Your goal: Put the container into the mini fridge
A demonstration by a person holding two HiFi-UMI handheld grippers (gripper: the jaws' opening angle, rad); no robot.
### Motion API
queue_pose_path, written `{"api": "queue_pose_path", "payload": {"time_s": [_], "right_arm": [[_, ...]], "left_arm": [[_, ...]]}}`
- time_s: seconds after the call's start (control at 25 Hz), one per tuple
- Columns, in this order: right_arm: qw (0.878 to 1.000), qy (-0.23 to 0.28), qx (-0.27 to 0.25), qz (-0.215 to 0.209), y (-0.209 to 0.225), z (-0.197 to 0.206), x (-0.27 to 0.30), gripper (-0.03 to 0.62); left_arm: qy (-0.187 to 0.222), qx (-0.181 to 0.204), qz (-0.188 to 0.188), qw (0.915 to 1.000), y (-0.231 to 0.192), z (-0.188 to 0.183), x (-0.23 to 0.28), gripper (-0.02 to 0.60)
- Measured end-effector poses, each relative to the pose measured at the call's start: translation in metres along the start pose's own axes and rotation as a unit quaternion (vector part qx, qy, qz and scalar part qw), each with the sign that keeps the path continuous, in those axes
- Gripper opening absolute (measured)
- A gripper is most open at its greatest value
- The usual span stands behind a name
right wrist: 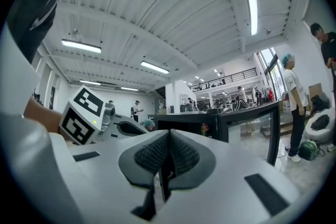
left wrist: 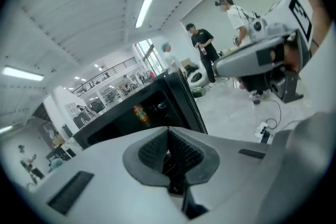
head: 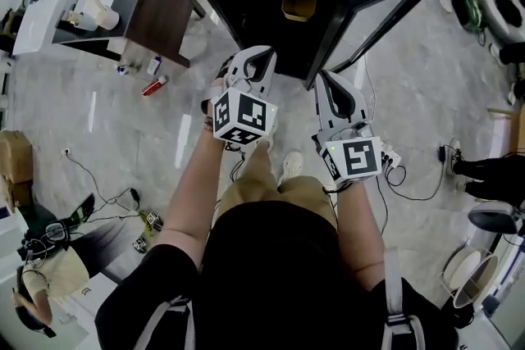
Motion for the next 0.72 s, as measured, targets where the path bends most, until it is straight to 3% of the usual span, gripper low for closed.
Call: {"api": "queue_pose_path", "payload": {"time_s": [0.12, 0.28, 0.48, 0.72], "right_arm": [[1.0, 0.011, -0.002, -0.01, -0.004, -0.007, -0.003, 0.037], [0.999, 0.026, 0.005, -0.034, -0.015, -0.014, 0.003, 0.037], [0.998, 0.037, 0.01, -0.046, -0.023, -0.022, 0.002, 0.037], [0.998, 0.046, 0.005, -0.034, -0.033, -0.035, 0.001, 0.037]], "left_arm": [[0.042, -0.049, -0.015, 0.9978, 0.0, -0.015, -0.033, 0.023], [0.077, -0.075, -0.049, 0.993, -0.012, -0.03, -0.073, 0.023], [0.125, -0.069, -0.074, 0.9871, -0.022, -0.053, -0.104, 0.023], [0.165, -0.062, -0.076, 0.9815, -0.036, -0.067, -0.126, 0.023]]}}
Point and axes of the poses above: the fingertips, and each gripper's own axes: x forward along the fingers, y to its right, z out of its underside, the point moved 7 cm from there along -x, backward along the fingers, and after that the axes turned 2 degrees about -x, right-handed, at the moved point
